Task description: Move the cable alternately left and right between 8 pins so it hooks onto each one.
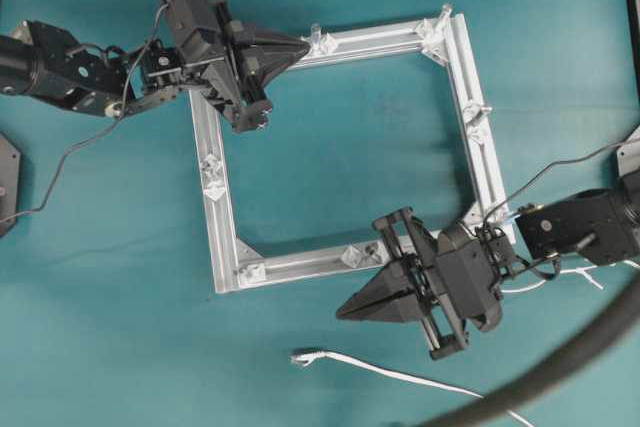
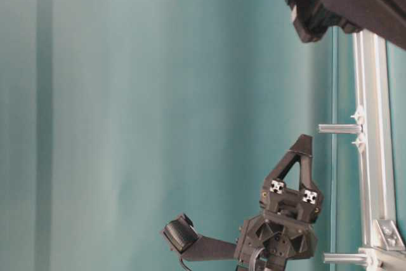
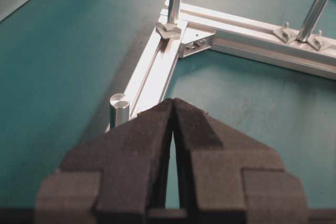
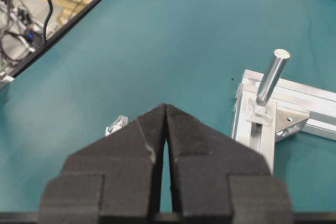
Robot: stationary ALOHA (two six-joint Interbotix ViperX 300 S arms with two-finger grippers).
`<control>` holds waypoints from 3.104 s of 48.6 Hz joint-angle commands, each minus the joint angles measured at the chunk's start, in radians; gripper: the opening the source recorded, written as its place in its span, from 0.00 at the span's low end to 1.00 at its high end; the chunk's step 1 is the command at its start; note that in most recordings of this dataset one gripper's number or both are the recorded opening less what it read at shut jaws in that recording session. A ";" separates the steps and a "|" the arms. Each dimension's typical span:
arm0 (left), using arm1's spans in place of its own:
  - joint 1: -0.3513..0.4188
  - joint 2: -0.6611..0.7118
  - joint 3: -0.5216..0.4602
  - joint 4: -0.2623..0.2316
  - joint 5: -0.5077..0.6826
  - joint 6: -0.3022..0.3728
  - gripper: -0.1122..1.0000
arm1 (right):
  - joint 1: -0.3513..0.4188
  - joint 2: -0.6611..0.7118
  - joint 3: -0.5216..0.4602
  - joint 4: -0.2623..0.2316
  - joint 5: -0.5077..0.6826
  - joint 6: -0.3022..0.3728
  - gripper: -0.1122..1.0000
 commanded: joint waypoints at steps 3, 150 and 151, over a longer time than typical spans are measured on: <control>-0.008 -0.097 -0.014 0.060 0.052 0.037 0.11 | 0.008 -0.029 -0.021 0.002 0.015 0.018 0.10; -0.195 -1.496 0.500 0.060 1.040 0.043 0.60 | 0.127 0.046 -0.528 -0.069 1.339 0.801 0.23; -0.195 -1.496 0.502 0.061 1.040 0.043 0.60 | 0.129 0.032 -0.512 -0.077 1.355 0.834 0.23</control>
